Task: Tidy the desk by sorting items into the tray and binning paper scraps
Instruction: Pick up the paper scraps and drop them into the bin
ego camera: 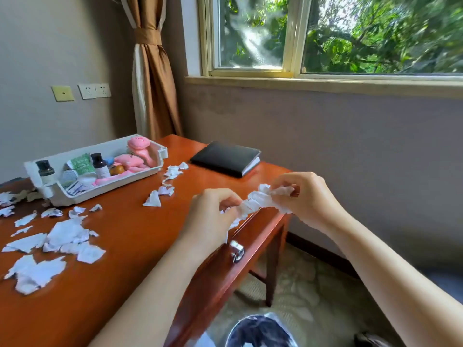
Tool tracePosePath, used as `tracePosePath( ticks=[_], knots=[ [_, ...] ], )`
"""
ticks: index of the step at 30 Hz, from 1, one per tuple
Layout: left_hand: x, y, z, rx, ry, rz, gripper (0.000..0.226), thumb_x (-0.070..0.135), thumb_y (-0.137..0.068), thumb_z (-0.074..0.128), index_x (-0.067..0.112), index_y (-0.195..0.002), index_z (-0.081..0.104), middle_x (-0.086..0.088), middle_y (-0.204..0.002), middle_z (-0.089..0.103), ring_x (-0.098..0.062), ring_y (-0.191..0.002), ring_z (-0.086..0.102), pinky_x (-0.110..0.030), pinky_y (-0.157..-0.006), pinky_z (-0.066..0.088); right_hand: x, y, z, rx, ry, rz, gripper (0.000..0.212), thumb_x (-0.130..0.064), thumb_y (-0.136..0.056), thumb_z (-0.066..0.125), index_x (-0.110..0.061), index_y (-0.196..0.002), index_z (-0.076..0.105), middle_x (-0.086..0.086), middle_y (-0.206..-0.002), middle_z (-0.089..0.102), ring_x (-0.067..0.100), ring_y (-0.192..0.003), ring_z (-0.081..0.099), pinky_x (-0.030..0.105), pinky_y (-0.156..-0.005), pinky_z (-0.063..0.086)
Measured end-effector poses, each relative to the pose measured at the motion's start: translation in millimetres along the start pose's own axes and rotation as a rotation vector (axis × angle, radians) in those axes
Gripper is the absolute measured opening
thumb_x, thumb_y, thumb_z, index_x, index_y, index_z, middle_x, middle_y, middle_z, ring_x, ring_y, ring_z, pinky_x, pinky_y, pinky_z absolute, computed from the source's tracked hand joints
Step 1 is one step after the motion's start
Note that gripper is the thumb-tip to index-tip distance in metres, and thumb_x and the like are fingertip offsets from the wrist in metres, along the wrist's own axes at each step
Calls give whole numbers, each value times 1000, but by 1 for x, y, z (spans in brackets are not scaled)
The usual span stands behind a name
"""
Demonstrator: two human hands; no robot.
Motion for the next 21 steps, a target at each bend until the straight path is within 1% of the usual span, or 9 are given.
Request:
tracePosePath(
  ticks=[3,7,9,12,14,15,17,18,21],
  knots=[
    [5,13,42,-3,12,-6,8,15,-84,69,21,-79,71,17,-72,64,-1,-71,58,-3,-61,37,28,24,-5,-23,13,59,12,-5,-80,65,-15,-85,71,-23,-60,52,-4,-57,52,6,-54,40],
    [-4,34,101,-61,36,-31,12,11,-86,62,17,-79,70,13,-66,58,-4,-62,51,-7,-57,35,70,54,4,-42,46,146,11,-6,-82,64,-14,-86,71,-18,-58,56,-8,-51,56,3,-52,39],
    [-15,41,125,-97,40,-79,10,11,-87,62,15,-83,69,9,-72,60,-6,-66,50,-9,-59,35,92,67,15,-75,71,191,10,-7,-82,63,-14,-85,70,-17,-60,56,-9,-51,56,4,-52,40],
    [-40,50,161,-171,42,-147,9,10,-87,61,13,-84,69,4,-79,65,-10,-73,54,-11,-59,36,126,85,40,-134,76,283,14,-5,-84,60,-15,-86,70,-12,-65,57,1,-46,56,10,-48,42],
    [-59,60,184,-231,32,-184,11,8,-87,58,11,-81,67,1,-77,65,-11,-68,50,-10,-55,32,147,97,61,-172,63,346,15,-5,-85,59,-14,-90,70,-6,-72,60,3,-53,57,11,-49,40],
    [-69,65,193,-265,20,-205,12,8,-87,56,10,-79,64,-1,-74,61,-11,-63,44,-13,-53,30,155,102,71,-192,63,369,15,-6,-85,58,-12,-92,70,-4,-75,62,6,-55,59,12,-49,39],
    [-86,76,214,-346,-4,-245,15,6,-88,52,5,-74,56,-3,-67,49,-12,-58,32,-20,-51,26,176,113,94,-234,67,432,17,-5,-85,57,-10,-91,71,2,-83,68,13,-64,62,16,-53,44],
    [-94,81,221,-374,-9,-261,19,5,-88,51,5,-69,50,1,-63,43,-11,-56,29,-19,-49,25,185,118,107,-256,68,464,17,-5,-84,56,-10,-90,71,4,-86,70,16,-70,63,21,-58,47],
    [-121,92,242,-429,-4,-311,29,2,-88,49,18,-64,43,9,-58,36,-10,-55,31,-15,-48,29,208,135,140,-319,53,556,19,-5,-83,53,-9,-89,71,6,-89,70,22,-79,64,25,-61,46]
  ],
)
Point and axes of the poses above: each hand's wrist, its own y-axis away from the middle knuckle, its own z-axis out of the palm, x = y × z, the point moved 5 cm from there along -y, towards the middle knuckle
